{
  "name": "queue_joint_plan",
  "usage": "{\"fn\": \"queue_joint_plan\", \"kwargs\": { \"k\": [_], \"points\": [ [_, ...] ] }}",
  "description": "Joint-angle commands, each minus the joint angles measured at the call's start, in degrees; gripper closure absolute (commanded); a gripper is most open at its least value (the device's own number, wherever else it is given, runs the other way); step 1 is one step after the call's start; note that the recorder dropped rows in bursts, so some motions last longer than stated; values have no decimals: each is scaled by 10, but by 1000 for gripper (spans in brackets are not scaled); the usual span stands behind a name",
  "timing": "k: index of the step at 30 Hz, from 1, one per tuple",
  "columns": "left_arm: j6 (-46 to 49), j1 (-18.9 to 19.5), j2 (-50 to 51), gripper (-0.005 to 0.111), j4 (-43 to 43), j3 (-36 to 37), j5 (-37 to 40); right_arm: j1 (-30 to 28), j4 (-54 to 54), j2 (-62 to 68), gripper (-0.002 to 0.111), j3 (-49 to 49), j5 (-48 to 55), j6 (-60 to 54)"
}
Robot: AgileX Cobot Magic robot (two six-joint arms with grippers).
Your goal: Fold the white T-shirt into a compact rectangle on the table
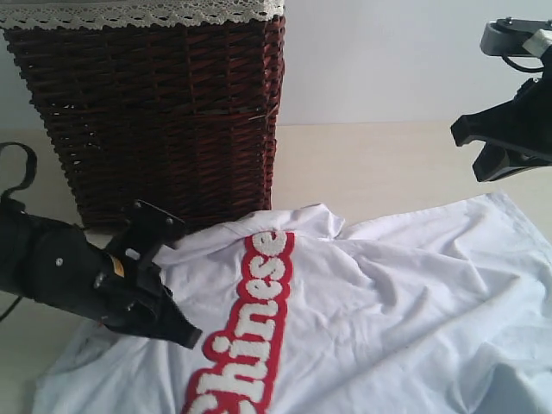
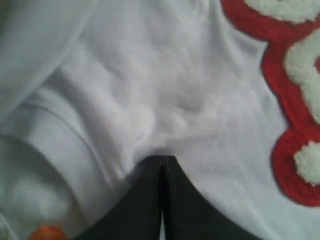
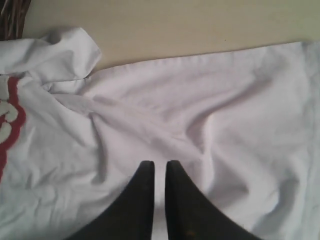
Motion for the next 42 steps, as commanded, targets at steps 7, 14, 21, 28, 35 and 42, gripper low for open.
{"fn": "queue_joint_plan", "kwargs": {
  "k": [7,14,21,28,35,42],
  "points": [
    [15,92,10,107,-11,-3,46,1,9,-3,98,4,-11,-14],
    [28,15,-87,107,-11,-1,30,35,22,-3,98,4,13,-44],
    [50,-90,-207,107,-12,19,42,75,-70,-36,90,4,18,10],
    [41,-111,-324,107,-39,102,-10,74,-189,-138,68,108,44,178],
    [41,-111,-374,107,-39,108,-1,74,-138,-199,57,161,217,118],
    [41,-111,-374,107,-39,108,-1,126,-82,-239,57,254,217,-88]
  ]
}}
